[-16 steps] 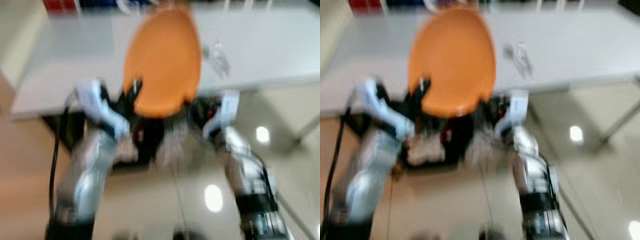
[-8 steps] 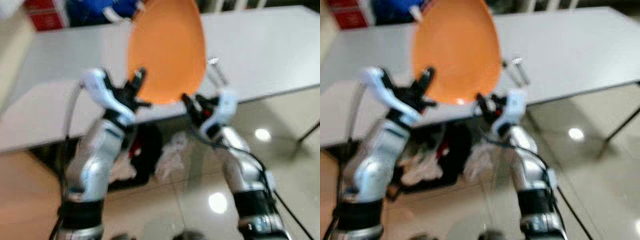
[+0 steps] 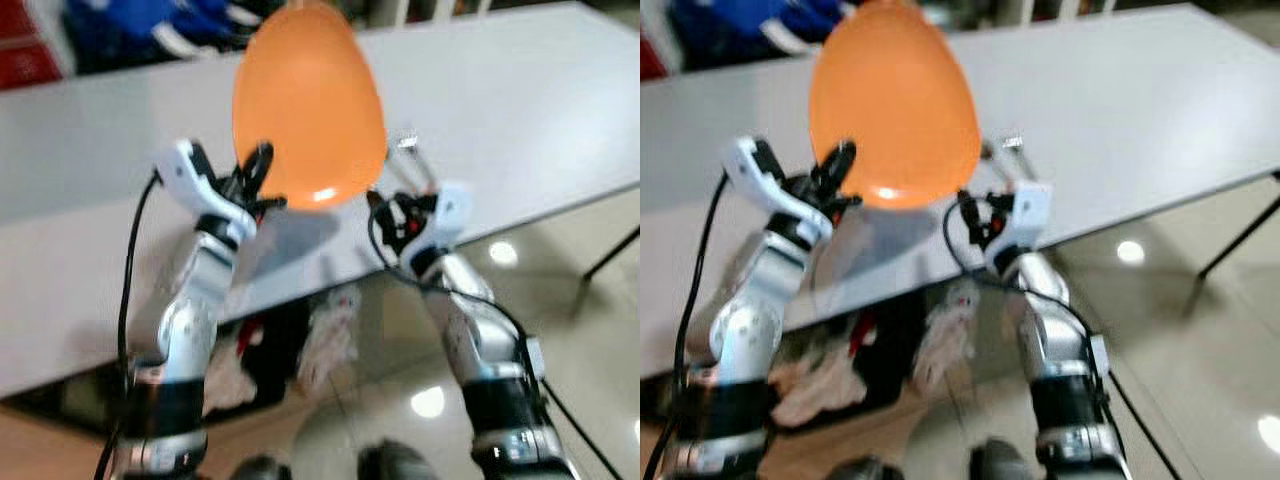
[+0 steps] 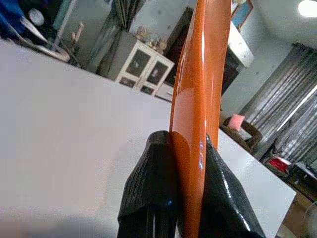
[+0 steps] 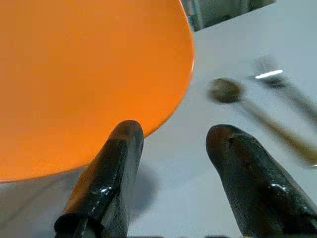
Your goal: Setting the table
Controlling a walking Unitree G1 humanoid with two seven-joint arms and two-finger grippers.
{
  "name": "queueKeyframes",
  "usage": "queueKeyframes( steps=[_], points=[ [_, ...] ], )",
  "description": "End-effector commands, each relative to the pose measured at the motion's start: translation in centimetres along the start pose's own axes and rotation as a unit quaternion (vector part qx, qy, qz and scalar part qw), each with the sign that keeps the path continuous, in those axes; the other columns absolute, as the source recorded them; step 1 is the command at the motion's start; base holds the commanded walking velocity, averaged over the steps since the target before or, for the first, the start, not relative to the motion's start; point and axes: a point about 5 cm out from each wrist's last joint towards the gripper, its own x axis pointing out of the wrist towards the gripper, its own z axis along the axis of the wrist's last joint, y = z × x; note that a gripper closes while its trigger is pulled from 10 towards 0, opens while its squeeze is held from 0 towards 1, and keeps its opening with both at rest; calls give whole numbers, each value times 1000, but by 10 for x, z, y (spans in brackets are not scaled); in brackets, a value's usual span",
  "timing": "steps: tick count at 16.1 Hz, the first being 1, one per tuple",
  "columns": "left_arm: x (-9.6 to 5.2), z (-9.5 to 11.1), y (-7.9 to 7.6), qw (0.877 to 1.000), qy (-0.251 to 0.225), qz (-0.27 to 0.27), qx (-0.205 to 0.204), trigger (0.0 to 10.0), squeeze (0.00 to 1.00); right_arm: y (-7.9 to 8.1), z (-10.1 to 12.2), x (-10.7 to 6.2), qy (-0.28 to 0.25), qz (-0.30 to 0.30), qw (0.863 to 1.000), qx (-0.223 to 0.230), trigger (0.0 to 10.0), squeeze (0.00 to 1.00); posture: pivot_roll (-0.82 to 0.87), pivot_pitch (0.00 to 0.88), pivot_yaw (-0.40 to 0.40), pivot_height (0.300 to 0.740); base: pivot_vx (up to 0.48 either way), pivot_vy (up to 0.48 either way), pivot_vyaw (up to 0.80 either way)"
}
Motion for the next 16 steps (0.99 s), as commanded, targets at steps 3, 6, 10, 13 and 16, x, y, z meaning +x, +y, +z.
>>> queueKeyframes(
  steps=[3,6,10,13,16],
  points=[
    [10,-12,8,994,38,35,-98,10000,0,-21,14,-3,-18,-62,997,-28,10000,0,-112,139,18,740,100,0,0],
    [11,-15,22,987,51,90,-120,10000,0,-35,25,-7,-28,-100,993,-60,10000,0,-115,154,21,740,0,0,0],
    [3,-17,39,970,63,166,-166,10000,0,-66,38,-25,-21,-190,970,-148,10000,0,-122,220,28,740,0,0,0],
    [-5,-29,36,955,86,179,-221,10000,0,-60,48,-27,-29,-167,976,-138,10000,0,-133,270,27,740,0,0,0],
    [-8,-43,28,939,133,182,-260,10000,0,-15,38,-27,18,-46,991,-122,10000,0,-143,309,17,740,0,0,0]
  ],
)
